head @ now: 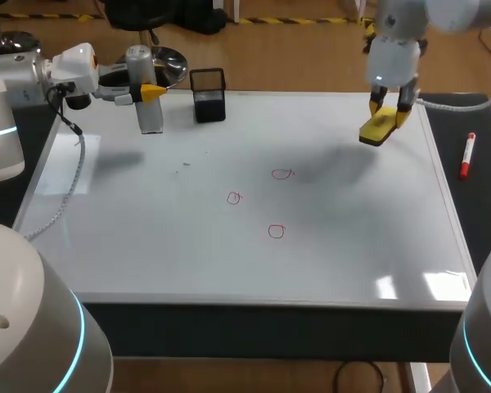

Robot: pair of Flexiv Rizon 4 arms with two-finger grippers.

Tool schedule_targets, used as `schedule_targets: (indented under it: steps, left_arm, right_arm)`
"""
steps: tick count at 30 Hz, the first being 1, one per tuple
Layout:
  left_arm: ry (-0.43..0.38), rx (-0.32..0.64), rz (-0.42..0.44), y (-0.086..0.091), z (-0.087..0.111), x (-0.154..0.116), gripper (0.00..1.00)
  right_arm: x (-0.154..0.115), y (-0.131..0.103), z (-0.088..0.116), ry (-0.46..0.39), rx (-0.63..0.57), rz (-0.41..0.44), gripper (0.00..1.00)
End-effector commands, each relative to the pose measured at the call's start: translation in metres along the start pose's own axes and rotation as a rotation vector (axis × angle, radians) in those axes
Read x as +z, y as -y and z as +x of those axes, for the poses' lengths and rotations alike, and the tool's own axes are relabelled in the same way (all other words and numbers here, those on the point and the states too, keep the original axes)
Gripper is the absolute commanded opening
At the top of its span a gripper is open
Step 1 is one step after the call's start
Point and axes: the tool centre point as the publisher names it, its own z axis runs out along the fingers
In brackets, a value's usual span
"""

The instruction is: Pick up the inspection probe, press it on each red-marked spot on the whiteboard one by one, put down the probe, pick up the eraser, and wipe off all the red marks.

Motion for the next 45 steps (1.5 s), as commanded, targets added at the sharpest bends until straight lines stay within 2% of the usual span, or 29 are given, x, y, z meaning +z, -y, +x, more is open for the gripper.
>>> schedule_targets:
  steps: [1, 7, 9, 24, 37, 45]
  left_arm:
    - [0.003, 0.002, 0.000, 0.001, 0.001, 0.000, 0.00]
    - [0.003, 0.002, 0.000, 0.001, 0.001, 0.000, 0.00]
    - [0.003, 0.002, 0.000, 0.001, 0.001, 0.000, 0.00]
    - [0.003, 0.002, 0.000, 0.001, 0.001, 0.000, 0.00]
    - [0.003, 0.002, 0.000, 0.001, 0.001, 0.000, 0.00]
    - [0.003, 0.002, 0.000, 0.001, 0.001, 0.000, 0.00]
  right_arm:
    - [-0.001, -0.002, -0.003, -0.005, 0.003, 0.291, 0.00]
    - [-0.002, 0.004, -0.006, 0.026, 0.001, 0.273, 0.00]
    - [-0.002, 0.008, -0.007, 0.064, -0.009, 0.249, 0.00]
    - [-0.006, 0.024, -0.012, 0.119, 0.000, 0.163, 0.00]
    - [-0.015, 0.038, -0.023, 0.104, -0.012, 0.136, 0.00]
    - [-0.017, 0.038, -0.026, 0.099, -0.027, 0.132, 0.00]
